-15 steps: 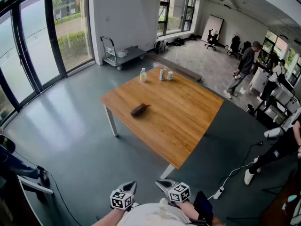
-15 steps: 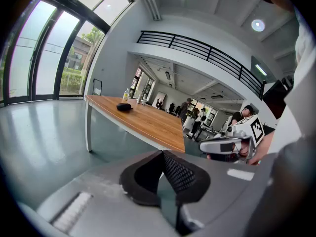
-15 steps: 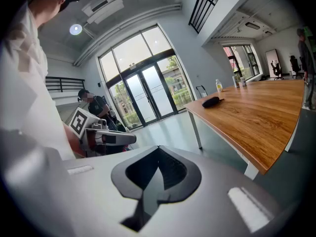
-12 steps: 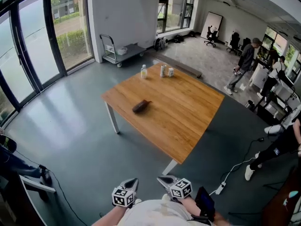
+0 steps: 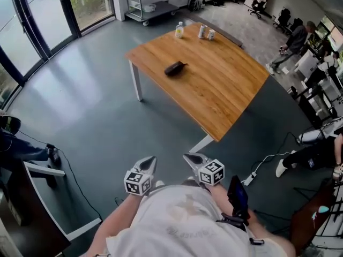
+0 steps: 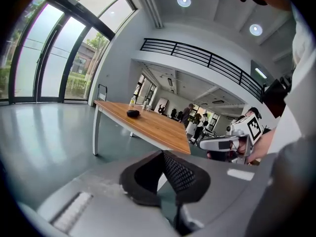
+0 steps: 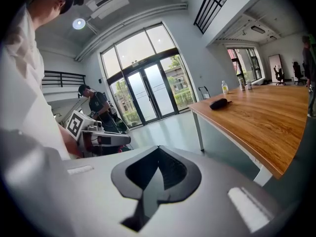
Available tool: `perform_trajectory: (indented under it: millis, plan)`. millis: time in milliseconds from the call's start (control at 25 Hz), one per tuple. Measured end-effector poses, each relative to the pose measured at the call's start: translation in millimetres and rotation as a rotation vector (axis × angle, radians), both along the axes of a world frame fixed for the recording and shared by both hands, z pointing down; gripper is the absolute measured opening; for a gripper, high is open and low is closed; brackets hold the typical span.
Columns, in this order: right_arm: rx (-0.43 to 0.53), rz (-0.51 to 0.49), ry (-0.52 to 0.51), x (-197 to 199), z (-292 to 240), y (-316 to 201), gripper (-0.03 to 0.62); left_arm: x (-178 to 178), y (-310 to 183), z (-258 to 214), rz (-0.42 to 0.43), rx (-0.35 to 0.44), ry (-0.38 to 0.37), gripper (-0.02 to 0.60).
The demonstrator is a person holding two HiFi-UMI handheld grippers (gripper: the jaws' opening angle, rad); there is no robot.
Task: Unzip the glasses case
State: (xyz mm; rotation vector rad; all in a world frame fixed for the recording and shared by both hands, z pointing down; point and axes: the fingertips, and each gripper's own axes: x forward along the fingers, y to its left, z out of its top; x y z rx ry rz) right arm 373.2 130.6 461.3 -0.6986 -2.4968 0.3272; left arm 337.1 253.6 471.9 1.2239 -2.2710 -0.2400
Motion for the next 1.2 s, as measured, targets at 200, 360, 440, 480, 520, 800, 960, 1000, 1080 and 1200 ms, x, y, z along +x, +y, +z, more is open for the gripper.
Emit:
perform_trajectory:
  millis: [200, 360, 440, 480, 520, 800, 960, 1000, 1080, 1200]
  plan:
    - [0.006, -0.004, 0.019, -1.7, -1.9, 14.0, 0.009, -2.3, 17.7, 2.1, -0.023, 0.015, 0.020, 0.003]
    - [0.015, -0.019, 0.036, -8.5, -1.2, 18.2, 0.008, -5.6, 23.7, 6.2, -0.043, 0.023, 0.035, 0.003]
    - [0.010, -0.029, 0.042, -14.7, 0.3, 22.1, 0.008, -9.2, 28.9, 7.7, -0.057, 0.021, 0.040, 0.003]
    - [0.007, -0.035, 0.047, -18.4, 1.9, 25.1, 0.008, -11.3, 32.7, 8.4, -0.066, 0.019, 0.043, 0.003]
    - [0.004, -0.041, 0.052, -22.5, 4.2, 28.6, 0.009, -13.7, 37.0, 9.2, -0.075, 0.017, 0.047, 0.003]
    - [-0.014, -0.116, 0.054, -71.2, 17.2, 46.5, 0.008, -48.6, 53.1, 17.6, -0.114, 0.002, 0.057, 0.003]
    - [-0.040, -0.133, 0.049, -108.4, 12.3, 45.0, 0.008, -79.1, 54.3, 6.8, -0.135, -0.018, 0.055, 0.003]
    - [-0.044, -0.137, 0.038, -120.2, 6.8, 44.9, 0.009, -88.0, 54.5, 1.9, -0.137, -0.023, 0.051, 0.003]
    - [-0.050, -0.144, -0.001, -150.0, -6.9, 41.9, 0.009, -112.2, 50.1, -5.8, -0.133, -0.030, 0.036, 0.003]
    - [-0.062, -0.161, -0.033, -191.6, -12.7, 32.6, 0.008, -154.4, 36.2, -12.4, -0.138, -0.039, 0.011, 0.003]
